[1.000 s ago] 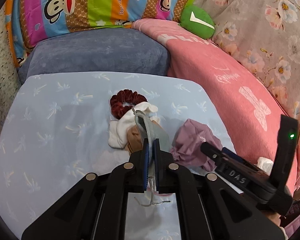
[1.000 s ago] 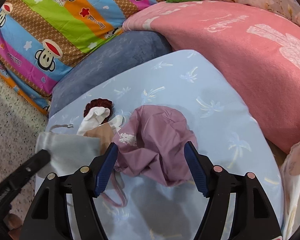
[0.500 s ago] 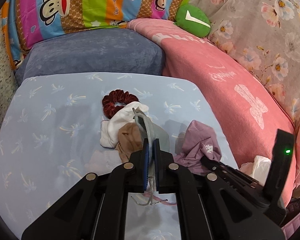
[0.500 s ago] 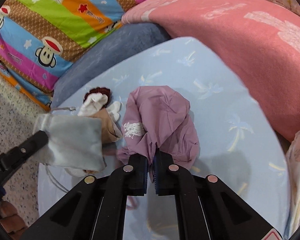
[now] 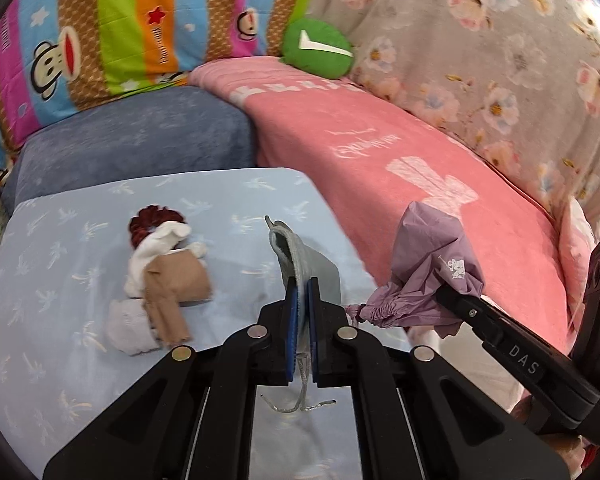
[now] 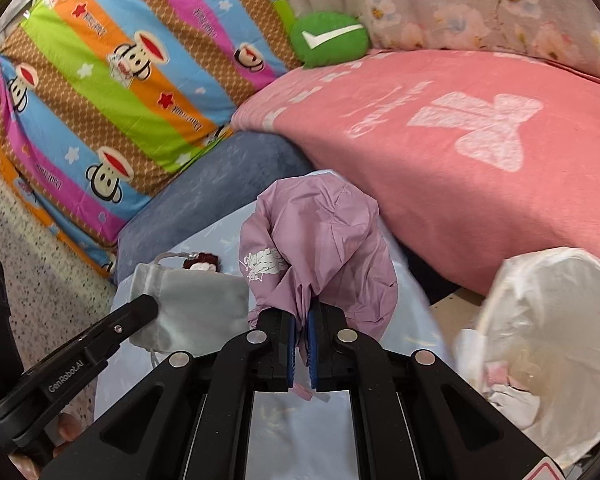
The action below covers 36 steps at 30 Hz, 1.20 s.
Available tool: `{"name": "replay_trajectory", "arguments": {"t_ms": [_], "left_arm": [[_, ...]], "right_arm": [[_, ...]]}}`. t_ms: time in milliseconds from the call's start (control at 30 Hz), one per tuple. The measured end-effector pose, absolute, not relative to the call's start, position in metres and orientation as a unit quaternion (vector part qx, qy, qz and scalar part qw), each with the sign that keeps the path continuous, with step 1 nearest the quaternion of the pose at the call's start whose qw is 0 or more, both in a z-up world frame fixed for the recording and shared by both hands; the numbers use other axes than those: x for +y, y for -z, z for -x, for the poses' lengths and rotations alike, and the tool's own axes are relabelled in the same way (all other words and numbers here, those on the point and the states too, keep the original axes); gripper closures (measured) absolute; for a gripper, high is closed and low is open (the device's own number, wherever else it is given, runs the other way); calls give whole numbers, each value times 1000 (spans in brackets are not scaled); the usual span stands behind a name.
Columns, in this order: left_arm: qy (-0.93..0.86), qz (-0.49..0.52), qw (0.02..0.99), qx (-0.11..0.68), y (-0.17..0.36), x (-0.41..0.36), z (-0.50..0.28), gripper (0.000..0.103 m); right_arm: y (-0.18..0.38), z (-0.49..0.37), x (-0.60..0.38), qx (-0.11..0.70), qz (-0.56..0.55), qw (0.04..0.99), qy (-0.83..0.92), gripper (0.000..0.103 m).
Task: Collect trash
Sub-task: 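Carry the pouch and purple cloth over the bin and open both grippers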
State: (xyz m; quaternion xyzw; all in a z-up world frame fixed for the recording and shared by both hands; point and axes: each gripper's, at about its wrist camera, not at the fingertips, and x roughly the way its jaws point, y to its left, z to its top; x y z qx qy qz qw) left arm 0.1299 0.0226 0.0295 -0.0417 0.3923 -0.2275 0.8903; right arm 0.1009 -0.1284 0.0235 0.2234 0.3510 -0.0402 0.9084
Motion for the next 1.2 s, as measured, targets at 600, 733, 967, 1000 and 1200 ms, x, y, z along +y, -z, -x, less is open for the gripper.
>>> {"name": "replay_trajectory", "arguments": {"t_ms": [600,733,967,1000,1200], "left_arm": [[369,-49,836,403,-9,-118,-62,98],[391,-73,823,406,-2,-145,-43,98],[410,-106,806,413,9,-173,-24,98],[411,-110,805,413,10,-176,-23,98],[417,-118,799,417,13,-191,-18,98]], "right_arm": [[-10,35,-236,319,-270,890,180,98],[0,57,-248,319,-277,883,204,98],[7,81,-267,311,-290,875,230,98],[7,84,-270,309,-293,875,232,98],[8,87,-277,305,-299,873,236,98]]}}
